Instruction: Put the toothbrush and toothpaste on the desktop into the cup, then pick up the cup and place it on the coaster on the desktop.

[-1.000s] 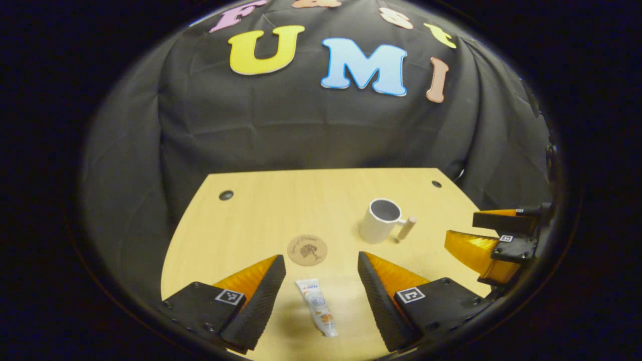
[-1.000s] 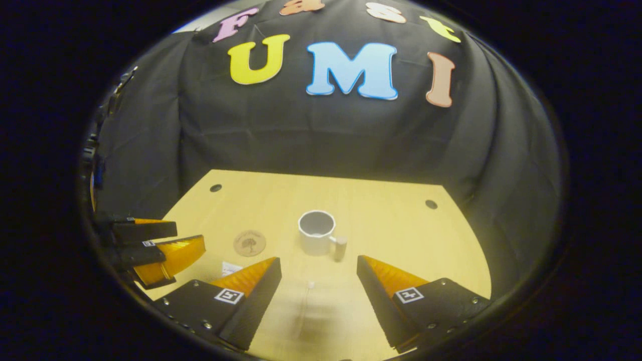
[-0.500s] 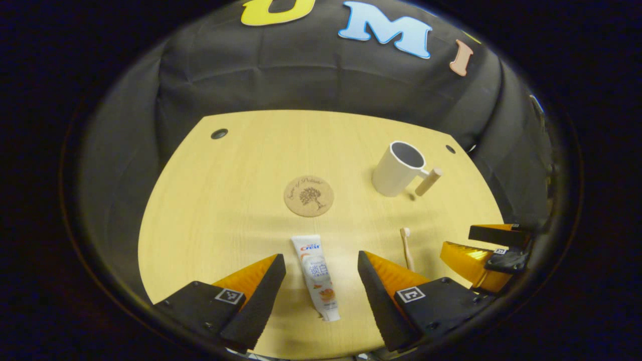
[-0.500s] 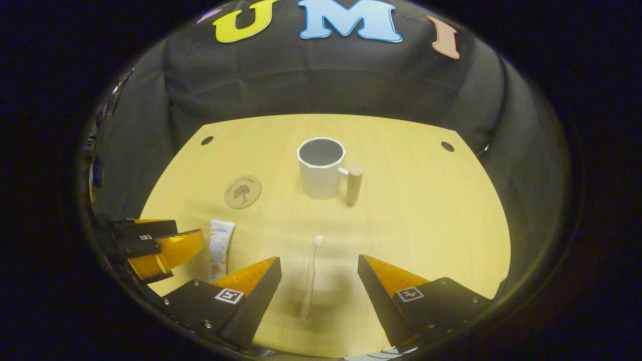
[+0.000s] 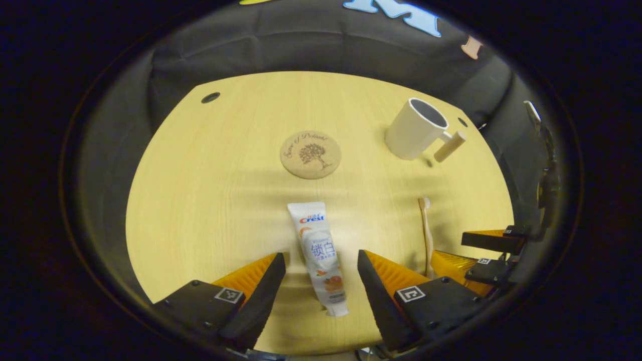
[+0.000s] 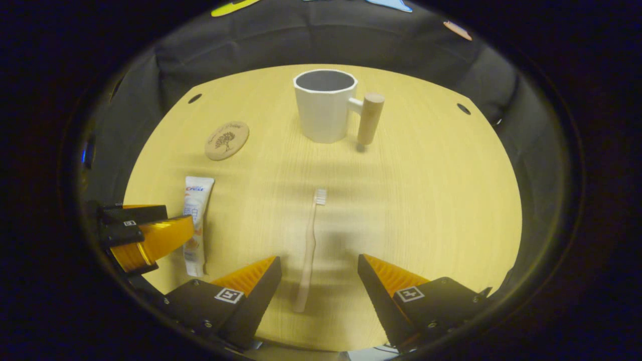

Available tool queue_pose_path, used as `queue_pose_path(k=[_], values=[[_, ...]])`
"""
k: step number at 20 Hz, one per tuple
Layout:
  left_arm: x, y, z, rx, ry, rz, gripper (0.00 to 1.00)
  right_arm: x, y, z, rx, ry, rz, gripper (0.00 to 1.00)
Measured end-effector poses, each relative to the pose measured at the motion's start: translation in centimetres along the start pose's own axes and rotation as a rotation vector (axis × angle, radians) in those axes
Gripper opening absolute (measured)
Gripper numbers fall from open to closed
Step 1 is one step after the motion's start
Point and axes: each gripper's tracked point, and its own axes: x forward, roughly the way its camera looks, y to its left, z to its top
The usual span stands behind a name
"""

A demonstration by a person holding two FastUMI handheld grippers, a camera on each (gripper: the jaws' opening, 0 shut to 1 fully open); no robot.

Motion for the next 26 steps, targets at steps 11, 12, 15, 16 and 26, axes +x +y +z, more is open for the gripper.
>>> queue_pose_path(k=[11,12,15,16,26], values=[[2.6,1.6,-2.5,0.002,0.142,0.067,0.95,2.8,0.4,-0.9,0.024,0.124,-0.013,0.94],[2.7,1.7,-2.4,0.009,0.144,0.075,0.95,2.8,0.3,-0.8,0.028,0.124,-0.014,0.94],[3.0,1.7,-2.5,0.023,0.156,0.112,0.94,2.9,0.3,-0.8,0.035,0.133,-0.014,0.94],[2.9,1.6,-2.4,0.026,0.158,0.113,0.92,2.8,0.2,-0.7,0.041,0.135,-0.015,0.94],[3.0,1.6,-2.4,0.015,0.166,0.118,0.96,3.0,0.1,-0.5,0.106,0.211,-0.031,0.94]])
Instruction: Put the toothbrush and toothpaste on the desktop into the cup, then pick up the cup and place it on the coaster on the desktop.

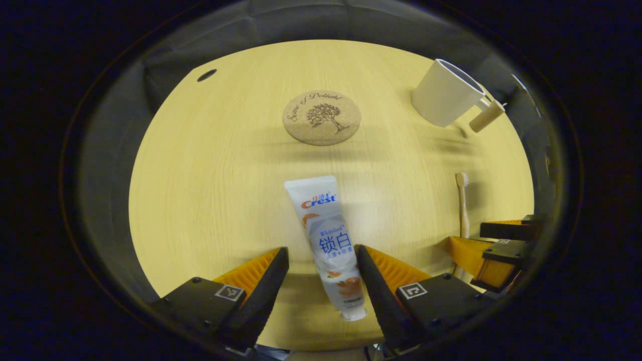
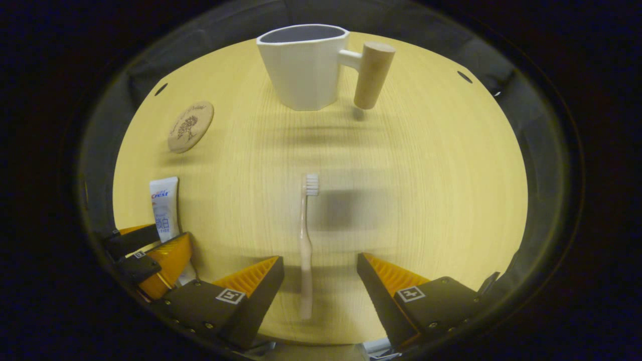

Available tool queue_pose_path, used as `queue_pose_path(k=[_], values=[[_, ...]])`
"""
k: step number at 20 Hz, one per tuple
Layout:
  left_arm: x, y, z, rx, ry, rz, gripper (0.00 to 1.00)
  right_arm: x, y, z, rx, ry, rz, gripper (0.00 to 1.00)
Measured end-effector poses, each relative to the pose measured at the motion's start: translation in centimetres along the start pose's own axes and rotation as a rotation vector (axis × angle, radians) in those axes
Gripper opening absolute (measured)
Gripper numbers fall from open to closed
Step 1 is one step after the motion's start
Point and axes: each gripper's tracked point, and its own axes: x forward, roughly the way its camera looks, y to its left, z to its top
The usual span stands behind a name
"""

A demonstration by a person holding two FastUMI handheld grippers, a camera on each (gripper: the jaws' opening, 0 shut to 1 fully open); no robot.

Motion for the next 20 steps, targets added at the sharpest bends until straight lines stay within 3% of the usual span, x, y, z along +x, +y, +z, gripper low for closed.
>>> queue_pose_path(k=[1,2,3,4,6,7,9,11,15,19,20], values=[[-0.1,-0.1,0.0,0.002,0.004,0.001,0.89,0.1,0.1,0.0,0.002,0.009,-0.002,0.92],[0.0,-0.2,0.0,0.006,0.007,0.0,0.89,0.1,0.1,-0.2,0.003,0.02,-0.005,0.9],[0.0,-0.4,0.0,0.012,0.013,-0.001,0.77,-0.1,0.0,-0.4,0.004,0.031,-0.006,0.84],[0.0,-0.5,0.0,0.022,0.019,-0.004,0.71,-0.1,-0.1,-0.4,0.003,0.035,-0.007,0.84],[-0.1,-0.8,-0.3,0.026,0.041,-0.006,0.59,-0.2,-0.3,-0.5,0.016,0.046,-0.008,0.68],[0.0,-0.8,-0.3,0.026,0.046,-0.004,0.48,-0.2,-0.7,-0.4,0.022,0.045,-0.011,0.55],[-0.2,-0.9,-0.3,0.023,0.064,-0.005,0.46,-0.1,-1.1,-0.4,0.043,0.046,-0.017,0.36],[-0.5,-0.9,0.1,0.019,0.068,-0.006,0.42,-0.1,-1.3,-0.6,0.043,0.062,-0.01,0.25],[-1.1,-0.6,0.4,0.009,0.065,0.004,0.29,-0.2,-1.3,-0.6,0.027,0.067,-0.006,0.25],[-1.5,-0.2,0.5,0.0,0.049,0.005,0.24,-0.5,-2.0,0.0,0.045,0.049,-0.022,0.25],[-1.5,-0.3,0.5,0.001,0.057,0.002,0.24,0.0,-2.1,-0.1,0.062,0.06,-0.021,0.08]])
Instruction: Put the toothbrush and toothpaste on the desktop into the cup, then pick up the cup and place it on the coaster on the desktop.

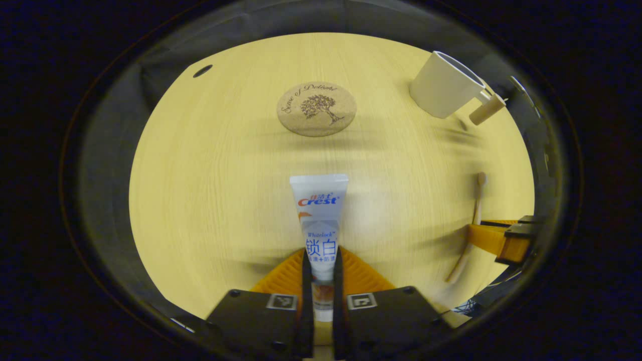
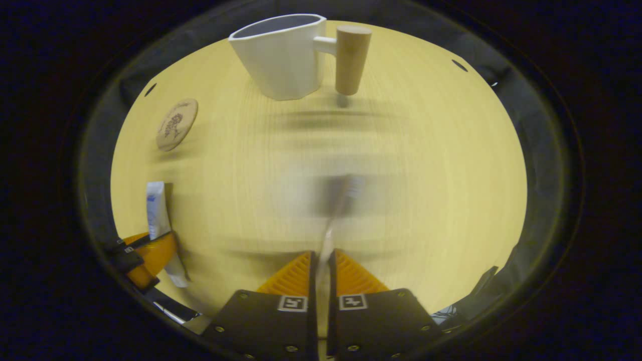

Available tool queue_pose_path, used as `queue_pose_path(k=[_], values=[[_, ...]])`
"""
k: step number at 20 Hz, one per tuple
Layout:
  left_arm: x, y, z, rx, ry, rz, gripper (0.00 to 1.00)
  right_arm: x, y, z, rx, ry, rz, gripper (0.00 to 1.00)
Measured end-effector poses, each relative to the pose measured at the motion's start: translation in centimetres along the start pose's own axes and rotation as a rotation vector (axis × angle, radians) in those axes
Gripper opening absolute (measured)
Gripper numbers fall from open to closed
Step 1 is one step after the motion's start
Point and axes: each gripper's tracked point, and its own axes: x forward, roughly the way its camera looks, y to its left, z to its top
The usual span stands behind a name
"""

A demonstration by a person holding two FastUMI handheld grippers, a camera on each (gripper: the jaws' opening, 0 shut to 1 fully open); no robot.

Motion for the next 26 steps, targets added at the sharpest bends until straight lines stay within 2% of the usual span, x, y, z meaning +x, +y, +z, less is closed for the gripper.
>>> queue_pose_path(k=[1,4,5,6,7,14,21,26], values=[[0.0,0.0,0.1,-0.001,-0.005,-0.002,0.19,-0.2,0.0,0.0,0.005,0.005,0.011,0.03],[-0.1,0.1,0.7,-0.013,-0.024,-0.006,0.19,-0.2,-0.1,0.2,0.019,0.005,0.032,0.03],[-0.2,-0.1,0.2,-0.017,-0.011,-0.01,0.11,-0.2,-0.1,-0.1,0.017,0.005,0.036,0.02],[-0.1,0.0,0.4,-0.018,-0.022,-0.009,0.12,-0.3,-0.1,0.0,0.014,0.003,0.038,0.02],[-0.1,-0.1,0.2,-0.014,-0.01,-0.01,0.08,-0.2,-0.1,-0.1,0.01,0.003,0.04,0.02],[-0.8,-0.1,-0.3,-0.03,-0.005,-0.021,0.08,-5.1,-0.2,1.6,0.045,-0.111,0.09,0.02],[-2.1,-0.9,1.0,-0.015,-0.044,-0.028,0.07,-10.9,-0.2,6.7,0.077,-0.275,0.131,0.02],[-3.0,-0.8,1.6,-0.013,-0.063,-0.028,0.08,-12.8,1.2,10.6,0.122,-0.364,0.178,0.02]])
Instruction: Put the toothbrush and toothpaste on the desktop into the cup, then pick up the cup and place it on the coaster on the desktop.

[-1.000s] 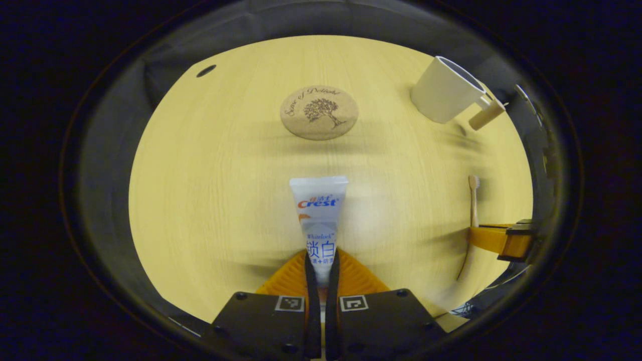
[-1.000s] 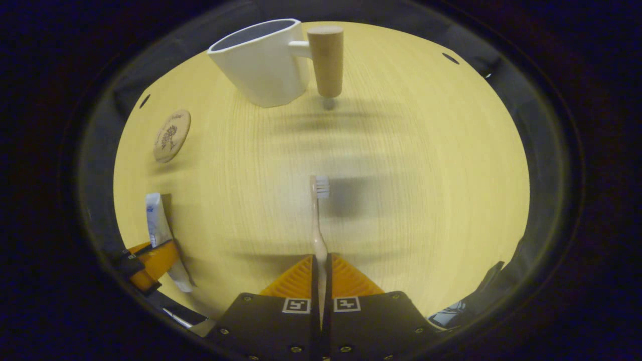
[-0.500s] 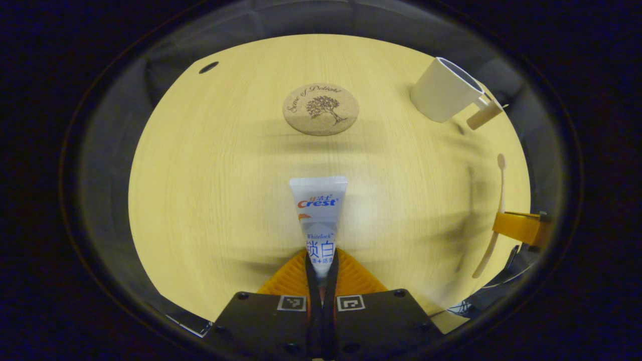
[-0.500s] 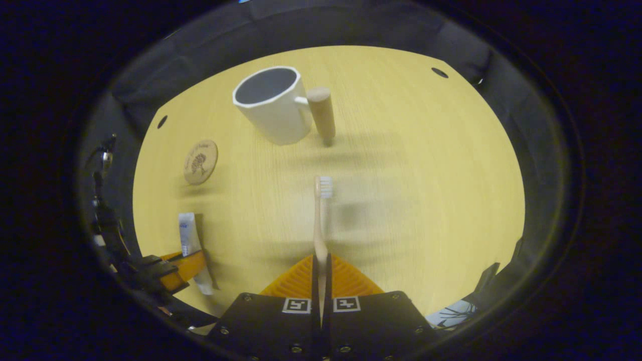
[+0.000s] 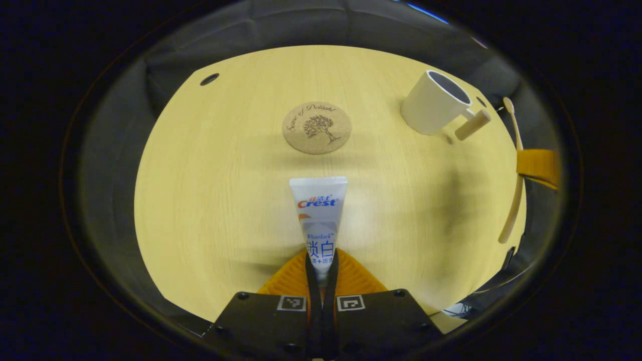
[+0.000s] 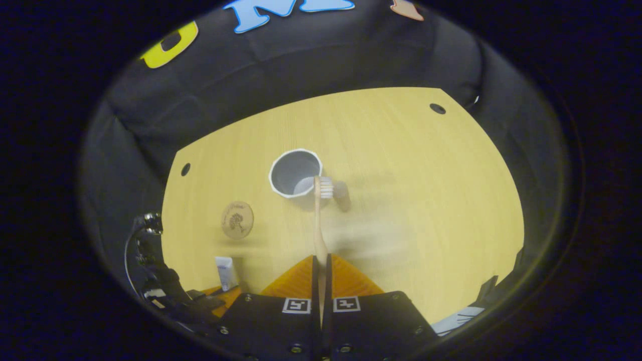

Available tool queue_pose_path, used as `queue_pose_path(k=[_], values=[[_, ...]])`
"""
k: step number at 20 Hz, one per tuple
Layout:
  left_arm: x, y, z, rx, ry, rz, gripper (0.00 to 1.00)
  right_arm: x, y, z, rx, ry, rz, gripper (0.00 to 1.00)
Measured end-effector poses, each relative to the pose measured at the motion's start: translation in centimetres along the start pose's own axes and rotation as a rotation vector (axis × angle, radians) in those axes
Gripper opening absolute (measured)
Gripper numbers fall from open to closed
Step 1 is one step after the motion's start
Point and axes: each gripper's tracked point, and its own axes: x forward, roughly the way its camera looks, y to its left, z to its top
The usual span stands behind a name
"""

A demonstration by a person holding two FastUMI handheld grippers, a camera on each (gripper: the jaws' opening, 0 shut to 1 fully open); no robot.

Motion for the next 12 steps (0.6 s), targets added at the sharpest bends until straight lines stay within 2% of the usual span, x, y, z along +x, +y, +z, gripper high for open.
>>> queue_pose_path(k=[12], values=[[-0.5,0.5,-0.7,-0.028,0.012,-0.002,0.08,0.7,1.1,10.6,0.081,-0.177,0.04,0.01]])
